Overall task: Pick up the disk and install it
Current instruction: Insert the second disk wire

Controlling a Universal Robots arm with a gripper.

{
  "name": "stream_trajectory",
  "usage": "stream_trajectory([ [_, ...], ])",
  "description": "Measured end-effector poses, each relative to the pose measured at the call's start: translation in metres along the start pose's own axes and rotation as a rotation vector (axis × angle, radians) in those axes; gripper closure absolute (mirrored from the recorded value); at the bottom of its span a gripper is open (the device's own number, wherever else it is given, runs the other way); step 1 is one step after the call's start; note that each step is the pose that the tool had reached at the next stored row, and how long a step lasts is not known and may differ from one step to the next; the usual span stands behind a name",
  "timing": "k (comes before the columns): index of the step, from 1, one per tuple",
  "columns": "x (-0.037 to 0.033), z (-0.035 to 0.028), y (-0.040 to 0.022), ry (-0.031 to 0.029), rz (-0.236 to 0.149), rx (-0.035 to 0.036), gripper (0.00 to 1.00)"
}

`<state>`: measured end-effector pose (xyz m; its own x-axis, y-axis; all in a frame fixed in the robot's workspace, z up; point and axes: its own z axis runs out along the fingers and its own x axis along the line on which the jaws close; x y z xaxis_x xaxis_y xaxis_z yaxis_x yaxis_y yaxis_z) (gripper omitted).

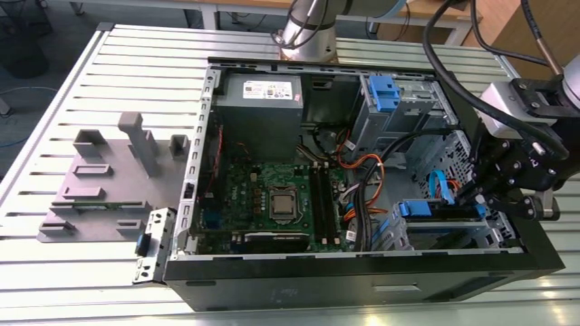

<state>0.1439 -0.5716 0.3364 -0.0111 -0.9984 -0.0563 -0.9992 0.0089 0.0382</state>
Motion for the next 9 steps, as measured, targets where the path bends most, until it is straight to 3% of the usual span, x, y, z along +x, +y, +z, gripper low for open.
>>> stream_trajectory([
  [9, 0.0001, 0.0019, 0.0011, 0.0018, 0.0, 0.0, 0.84],
])
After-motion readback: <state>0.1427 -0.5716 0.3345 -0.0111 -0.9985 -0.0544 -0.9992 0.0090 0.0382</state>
